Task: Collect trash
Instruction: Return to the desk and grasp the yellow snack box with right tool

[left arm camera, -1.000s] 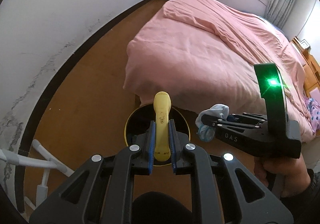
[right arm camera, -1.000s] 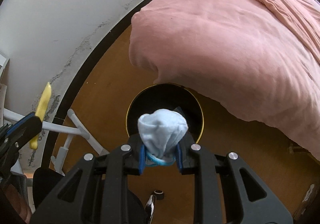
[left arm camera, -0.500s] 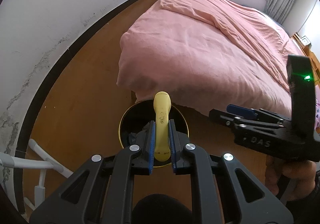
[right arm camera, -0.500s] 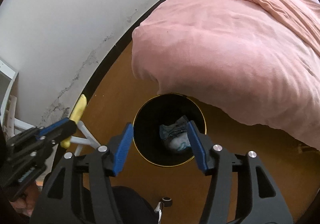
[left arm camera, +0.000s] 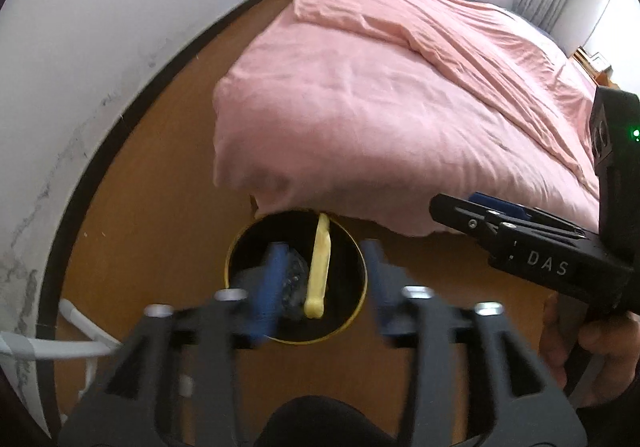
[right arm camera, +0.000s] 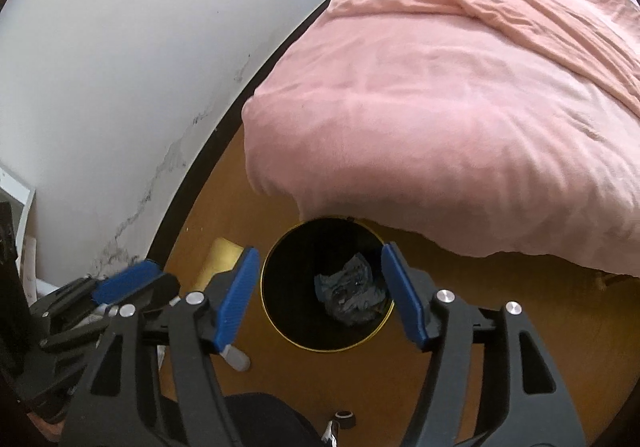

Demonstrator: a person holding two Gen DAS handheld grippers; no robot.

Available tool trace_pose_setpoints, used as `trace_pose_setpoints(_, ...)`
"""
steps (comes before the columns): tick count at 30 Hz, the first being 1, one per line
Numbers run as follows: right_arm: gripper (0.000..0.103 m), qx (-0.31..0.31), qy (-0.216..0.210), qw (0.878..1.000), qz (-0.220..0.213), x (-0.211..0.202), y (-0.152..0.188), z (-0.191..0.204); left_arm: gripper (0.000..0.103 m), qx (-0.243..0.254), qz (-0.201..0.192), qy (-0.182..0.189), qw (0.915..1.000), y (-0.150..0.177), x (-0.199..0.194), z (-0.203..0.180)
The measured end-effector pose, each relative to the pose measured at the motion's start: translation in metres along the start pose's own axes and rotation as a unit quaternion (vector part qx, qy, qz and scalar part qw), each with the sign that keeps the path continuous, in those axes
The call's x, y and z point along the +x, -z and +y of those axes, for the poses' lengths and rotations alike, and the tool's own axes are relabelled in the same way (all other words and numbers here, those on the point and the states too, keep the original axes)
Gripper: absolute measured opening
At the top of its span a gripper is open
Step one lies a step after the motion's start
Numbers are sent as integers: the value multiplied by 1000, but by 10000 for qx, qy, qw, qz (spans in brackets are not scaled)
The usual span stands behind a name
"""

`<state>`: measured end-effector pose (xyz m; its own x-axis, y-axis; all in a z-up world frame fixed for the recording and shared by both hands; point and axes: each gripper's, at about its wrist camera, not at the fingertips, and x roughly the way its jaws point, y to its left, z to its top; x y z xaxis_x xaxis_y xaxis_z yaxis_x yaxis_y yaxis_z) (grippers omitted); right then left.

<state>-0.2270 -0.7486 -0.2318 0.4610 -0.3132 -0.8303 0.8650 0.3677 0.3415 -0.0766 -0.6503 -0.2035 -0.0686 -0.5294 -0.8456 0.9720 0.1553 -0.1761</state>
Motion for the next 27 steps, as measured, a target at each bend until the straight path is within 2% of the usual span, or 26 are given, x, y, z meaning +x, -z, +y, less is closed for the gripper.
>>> trace_pose_setpoints(4,63,-64,-21,9999,-108,-11,-3,8,63,-21,-147,-58,9999,-1,-24,2)
trace_pose_setpoints(6,64,-141,-89,9998,-123,-15,-5,16,77,-19,-259,-153,9995,1,-44,4)
trace_pose_setpoints(9,67,-332,-176,9991,-189,-29,-8,37,90,-137,-615,-485,9968,6,-88,9)
trace_pose_setpoints(12,69,-549,-369,9970,-402,-51,-9,70,92,-249,-1048,-598,9924,16,-144,16)
trace_pose_setpoints(16,70,-1173,-751,9890,-506,-75,-5,138,93,-388,-1508,-846,9842,40,-214,35)
trace_pose_setpoints(18,70,-1561,-1111,9803,-475,-84,3,182,93,-497,-1667,-1091,9787,57,-246,51)
trace_pose_setpoints(21,70,-2205,-1649,9607,-355,-95,24,252,93,-906,-1813,-1564,9667,98,-298,92)
trace_pose_setpoints(24,70,-2917,-2154,9318,-169,-102,56,323,93,-1319,-1861,-1983,9532,137,-335,129)
trace_pose_setpoints(27,70,-3575,-2625,8963,62,-108,96,388,93,-1792,-1827,-2525,9331,190,-372,169)
